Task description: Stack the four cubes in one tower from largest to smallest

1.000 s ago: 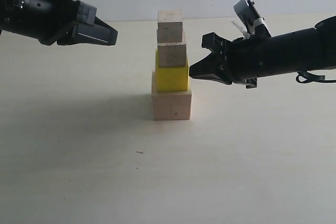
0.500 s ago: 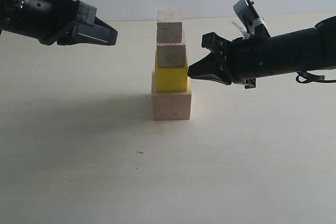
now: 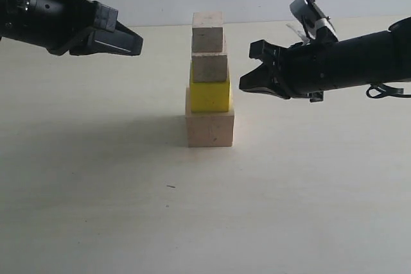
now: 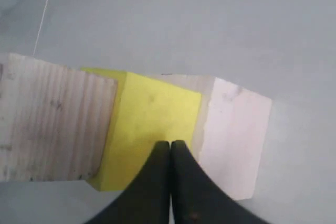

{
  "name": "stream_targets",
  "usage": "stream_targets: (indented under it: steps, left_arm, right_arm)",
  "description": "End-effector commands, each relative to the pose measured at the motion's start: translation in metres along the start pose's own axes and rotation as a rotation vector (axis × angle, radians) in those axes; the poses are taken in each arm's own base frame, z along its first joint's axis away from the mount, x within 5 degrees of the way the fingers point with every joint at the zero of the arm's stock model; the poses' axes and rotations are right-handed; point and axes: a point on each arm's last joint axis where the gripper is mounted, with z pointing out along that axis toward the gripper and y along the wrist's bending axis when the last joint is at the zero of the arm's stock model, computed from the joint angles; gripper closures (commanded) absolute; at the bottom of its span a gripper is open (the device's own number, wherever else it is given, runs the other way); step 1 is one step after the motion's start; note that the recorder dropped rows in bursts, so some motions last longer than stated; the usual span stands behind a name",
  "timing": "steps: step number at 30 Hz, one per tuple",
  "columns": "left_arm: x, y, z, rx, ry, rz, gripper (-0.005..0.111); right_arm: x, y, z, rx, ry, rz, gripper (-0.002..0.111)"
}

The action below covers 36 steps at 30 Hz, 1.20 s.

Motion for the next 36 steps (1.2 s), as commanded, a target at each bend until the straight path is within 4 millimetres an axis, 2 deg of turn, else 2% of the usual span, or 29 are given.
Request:
stream_targets:
  steps: [1,5,8,11,16,19,24,36]
  left_arm:
    - [-0.005,-0.001,-0.010,-0.058,-0.063,0.033,0.107]
    - [-0.004,-0.002,-0.027,-0.163,-0.159,0.076,0.107]
    - [0.005,-0.001,-0.039,-0.248,-0.238,0.079,0.107]
    - [0.023,-0.001,-0.049,-0.300,-0.273,0.072,0.107]
    - [0.061,-0.002,-0.062,-0.364,-0.309,0.060,0.107]
    - [0.077,-0.004,-0.068,-0.375,-0.327,0.049,0.107]
    - [0.086,-0.013,-0.082,-0.369,-0.380,0.069,0.107]
    - [0.087,-0.027,-0.101,-0.359,-0.467,0.110,0.107]
  right_arm:
    - [-0.018,0.001,-0.030,0.077,-0.122,-0.080,0.108]
    - [-0.034,0.010,-0.066,0.137,-0.256,-0.169,0.108]
    - [-0.037,0.030,-0.090,0.164,-0.325,-0.302,0.108]
    - [-0.035,0.054,-0.115,0.166,-0.376,-0.420,0.108]
    - [-0.017,0.069,-0.142,0.202,-0.446,-0.484,0.108]
    - [0.002,0.065,-0.145,0.219,-0.430,-0.490,0.108]
    - [0.026,0.054,-0.141,0.203,-0.377,-0.430,0.108]
    - [0.036,0.078,-0.165,0.141,-0.466,-0.448,0.108]
